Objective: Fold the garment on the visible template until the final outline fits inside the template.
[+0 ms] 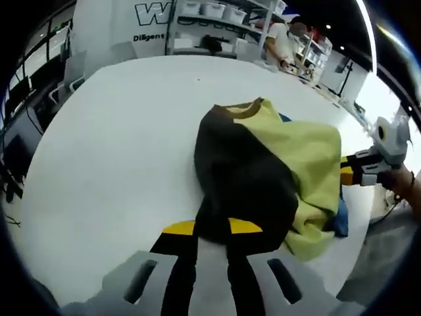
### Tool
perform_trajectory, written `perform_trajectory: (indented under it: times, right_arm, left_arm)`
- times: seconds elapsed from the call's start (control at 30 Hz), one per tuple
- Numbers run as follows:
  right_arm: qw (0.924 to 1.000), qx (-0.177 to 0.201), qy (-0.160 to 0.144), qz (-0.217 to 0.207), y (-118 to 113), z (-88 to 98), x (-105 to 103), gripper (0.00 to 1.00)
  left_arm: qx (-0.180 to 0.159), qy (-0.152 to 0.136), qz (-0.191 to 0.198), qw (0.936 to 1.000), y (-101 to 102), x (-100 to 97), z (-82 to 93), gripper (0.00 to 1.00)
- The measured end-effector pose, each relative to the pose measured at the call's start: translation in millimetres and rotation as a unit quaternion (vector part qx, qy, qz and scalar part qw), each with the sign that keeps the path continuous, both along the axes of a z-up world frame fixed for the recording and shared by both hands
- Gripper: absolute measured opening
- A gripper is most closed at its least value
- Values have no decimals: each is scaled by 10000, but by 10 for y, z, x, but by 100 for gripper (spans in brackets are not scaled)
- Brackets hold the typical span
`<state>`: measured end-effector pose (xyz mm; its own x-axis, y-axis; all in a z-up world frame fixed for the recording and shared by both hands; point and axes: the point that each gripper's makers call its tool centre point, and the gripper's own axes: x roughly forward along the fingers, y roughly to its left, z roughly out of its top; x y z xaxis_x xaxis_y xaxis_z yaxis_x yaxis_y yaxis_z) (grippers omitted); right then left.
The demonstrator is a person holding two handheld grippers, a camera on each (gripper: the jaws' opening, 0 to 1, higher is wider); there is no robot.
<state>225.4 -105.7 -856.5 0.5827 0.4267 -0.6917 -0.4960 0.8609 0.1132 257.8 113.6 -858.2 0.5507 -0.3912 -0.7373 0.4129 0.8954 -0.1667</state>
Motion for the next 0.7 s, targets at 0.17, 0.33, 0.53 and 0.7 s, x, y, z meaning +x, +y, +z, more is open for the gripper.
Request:
perform_trajectory:
  times: [0.17, 0.33, 0.53, 0.7]
  right_arm:
    - [9999, -46, 27, -144, -67, -7, 11, 0]
    - [9997, -11, 53, -220, -132, 17, 19, 0]
    - [9994, -107, 41, -313, -257, 34, 22, 0]
    - [9984, -151, 93, -531, -403, 33, 35, 0]
  left_arm:
    - [206, -53, 156, 9997, 122, 18, -13, 0]
    - [244, -46, 232, 9994, 151, 40, -8, 0]
    - [318, -13, 232, 9992, 230, 95, 1, 0]
    - [412, -52, 316, 9986, 326, 141, 29, 0]
